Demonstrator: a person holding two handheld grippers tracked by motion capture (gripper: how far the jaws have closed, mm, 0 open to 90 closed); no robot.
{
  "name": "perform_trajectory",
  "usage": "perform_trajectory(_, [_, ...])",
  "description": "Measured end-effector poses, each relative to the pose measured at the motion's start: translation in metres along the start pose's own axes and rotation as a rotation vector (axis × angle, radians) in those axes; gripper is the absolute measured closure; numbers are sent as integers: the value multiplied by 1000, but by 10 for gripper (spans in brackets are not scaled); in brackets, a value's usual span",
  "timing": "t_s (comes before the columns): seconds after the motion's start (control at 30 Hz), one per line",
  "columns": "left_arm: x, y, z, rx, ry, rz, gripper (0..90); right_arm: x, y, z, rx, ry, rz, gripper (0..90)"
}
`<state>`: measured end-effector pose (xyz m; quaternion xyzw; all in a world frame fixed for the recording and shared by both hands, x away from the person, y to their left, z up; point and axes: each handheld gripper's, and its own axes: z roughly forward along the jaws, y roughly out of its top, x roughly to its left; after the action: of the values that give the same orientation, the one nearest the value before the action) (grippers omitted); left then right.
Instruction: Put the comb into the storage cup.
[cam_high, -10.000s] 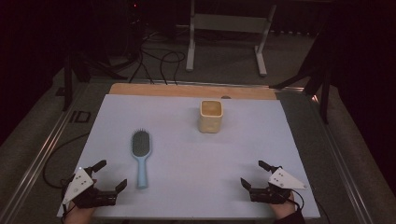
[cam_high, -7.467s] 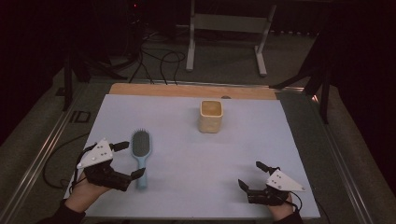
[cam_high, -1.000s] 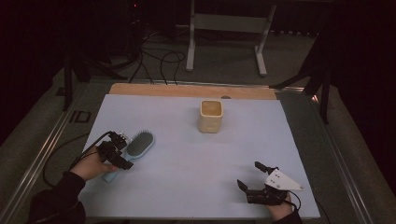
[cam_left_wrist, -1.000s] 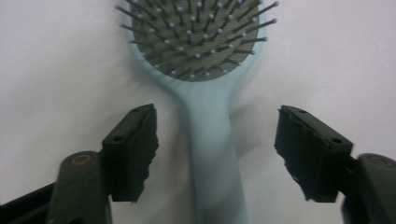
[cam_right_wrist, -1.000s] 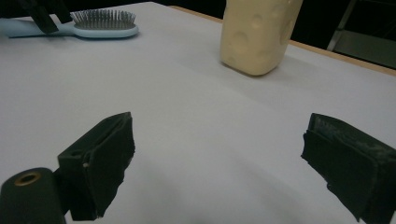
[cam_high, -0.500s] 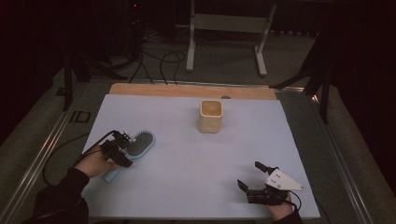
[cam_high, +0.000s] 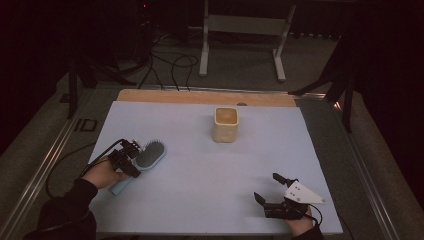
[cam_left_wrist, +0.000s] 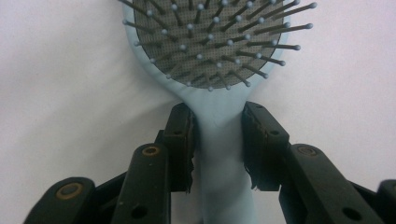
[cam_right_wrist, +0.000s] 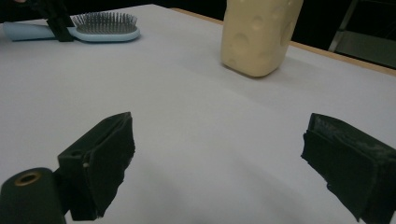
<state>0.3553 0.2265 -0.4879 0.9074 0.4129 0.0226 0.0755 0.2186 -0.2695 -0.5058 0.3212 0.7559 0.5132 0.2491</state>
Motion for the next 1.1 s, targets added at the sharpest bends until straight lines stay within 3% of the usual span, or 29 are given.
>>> perform_trajectory(0.17, [-3, 1, 0, 4, 16, 2, 698, 0, 0, 0, 3, 1, -5, 88])
perform_trajectory(0.47, [0, -1, -1, -16, -5, 9, 703, 0, 0, 0, 3, -2, -2, 88])
perform_trajectory(0.67, [0, -3, -11, -81, -33, -7, 703, -1, 0, 0, 3, -6, 0, 88])
perform_trajectory(0.8, [-2, -3, -22, -120, -46, 7, 703, 0, 0, 0, 1, -4, -2, 88])
perform_trajectory(1.03, [-4, -2, -38, -207, -48, -4, 704, 0, 0, 0, 2, -5, -1, 88])
perform_trajectory(1.1, [-5, -2, -39, -213, -50, 4, 704, 0, 0, 0, 1, -5, 2, 89])
